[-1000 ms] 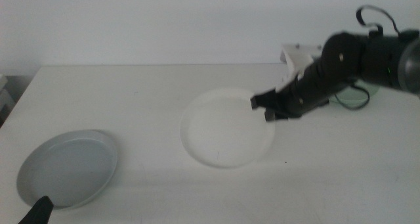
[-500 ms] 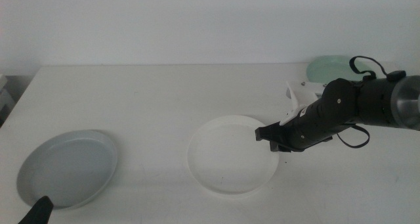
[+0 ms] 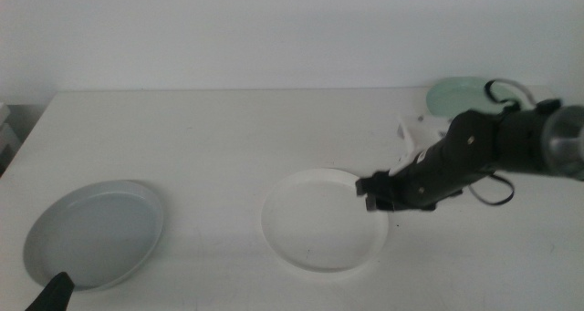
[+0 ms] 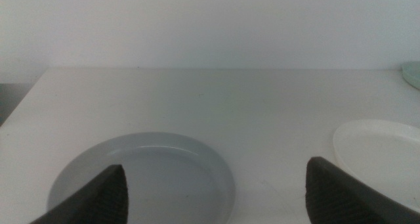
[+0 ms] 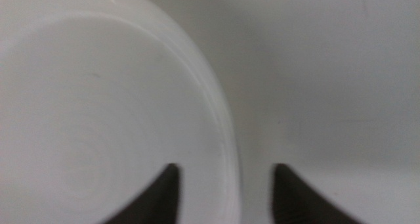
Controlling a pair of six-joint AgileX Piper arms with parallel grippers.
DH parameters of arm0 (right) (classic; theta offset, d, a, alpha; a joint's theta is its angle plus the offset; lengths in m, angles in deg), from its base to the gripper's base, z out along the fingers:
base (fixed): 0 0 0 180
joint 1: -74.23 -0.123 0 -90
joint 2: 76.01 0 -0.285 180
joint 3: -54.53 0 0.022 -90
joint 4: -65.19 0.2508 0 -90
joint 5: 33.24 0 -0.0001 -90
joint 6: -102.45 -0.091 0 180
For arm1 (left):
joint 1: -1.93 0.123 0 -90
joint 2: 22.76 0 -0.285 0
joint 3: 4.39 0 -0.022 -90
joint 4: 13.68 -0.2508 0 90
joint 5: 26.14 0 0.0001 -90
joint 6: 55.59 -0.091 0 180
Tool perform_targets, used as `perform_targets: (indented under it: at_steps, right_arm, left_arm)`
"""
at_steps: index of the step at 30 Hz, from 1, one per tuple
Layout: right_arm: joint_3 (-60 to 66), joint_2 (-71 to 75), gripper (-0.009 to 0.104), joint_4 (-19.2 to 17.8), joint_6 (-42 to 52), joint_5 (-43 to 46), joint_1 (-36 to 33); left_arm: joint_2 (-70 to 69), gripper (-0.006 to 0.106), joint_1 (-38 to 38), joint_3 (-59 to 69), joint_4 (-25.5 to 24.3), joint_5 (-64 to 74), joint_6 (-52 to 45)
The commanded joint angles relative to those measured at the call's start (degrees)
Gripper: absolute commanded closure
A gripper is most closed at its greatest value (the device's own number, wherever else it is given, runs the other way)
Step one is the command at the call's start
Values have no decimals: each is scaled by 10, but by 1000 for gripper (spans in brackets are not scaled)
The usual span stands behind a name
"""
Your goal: Stack the three bowls on top of each other.
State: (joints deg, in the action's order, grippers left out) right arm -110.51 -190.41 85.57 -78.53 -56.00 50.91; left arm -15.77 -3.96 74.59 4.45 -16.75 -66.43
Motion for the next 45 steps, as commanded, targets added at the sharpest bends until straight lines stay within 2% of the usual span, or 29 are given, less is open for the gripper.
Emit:
perform_targets:
  at_steps: [1,4,5,6,10,14,18,23,29,36,38,40,42,44,45]
  right_arm:
    - [-27,53,42,-1,0,1,20]
    - [-77,73,27,-6,2,-52,60]
    - [-126,75,22,-12,10,-98,96]
    - [-146,74,22,-15,18,-115,112]
    - [-232,57,24,-33,22,-155,193]
    - [-313,19,29,-34,31,-174,277]
    - [-404,-52,35,-33,39,-193,333]
    - [-510,-149,37,-32,41,-218,366]
    - [-619,-262,37,-33,44,-244,368]
    - [-676,-344,39,-32,44,-234,367]
    - [-676,-354,43,-31,48,-226,367]
    - [-676,-359,52,-27,59,-221,366]
    - [-676,-359,68,-27,65,-223,366]
    - [-676,-357,93,-24,69,-224,366]
    - [-676,-356,96,-23,69,-224,366]
  left_arm:
    - [-7,9,-4,-4,6,-43,5]
    - [-7,9,-4,-4,6,-43,5]
    - [-7,9,-4,-4,6,-43,5]
    - [-7,9,-4,-4,6,-43,5]
    - [-7,9,-4,-4,6,-43,5]
    - [-7,9,-4,-4,6,-43,5]
    - [-7,9,-4,-4,6,-43,5]
    - [-7,9,-4,-4,6,-43,5]
    - [-7,9,-4,-4,6,-43,5]
    - [-7,9,-4,-4,6,-43,5]
    - [-7,9,-4,-4,6,-43,5]
    - [-7,9,-4,-4,6,-43,5]
    - [-7,9,-4,-4,6,-43,5]
    - [-7,9,-4,-4,6,-43,5]
    - [-7,9,-4,-4,6,-43,5]
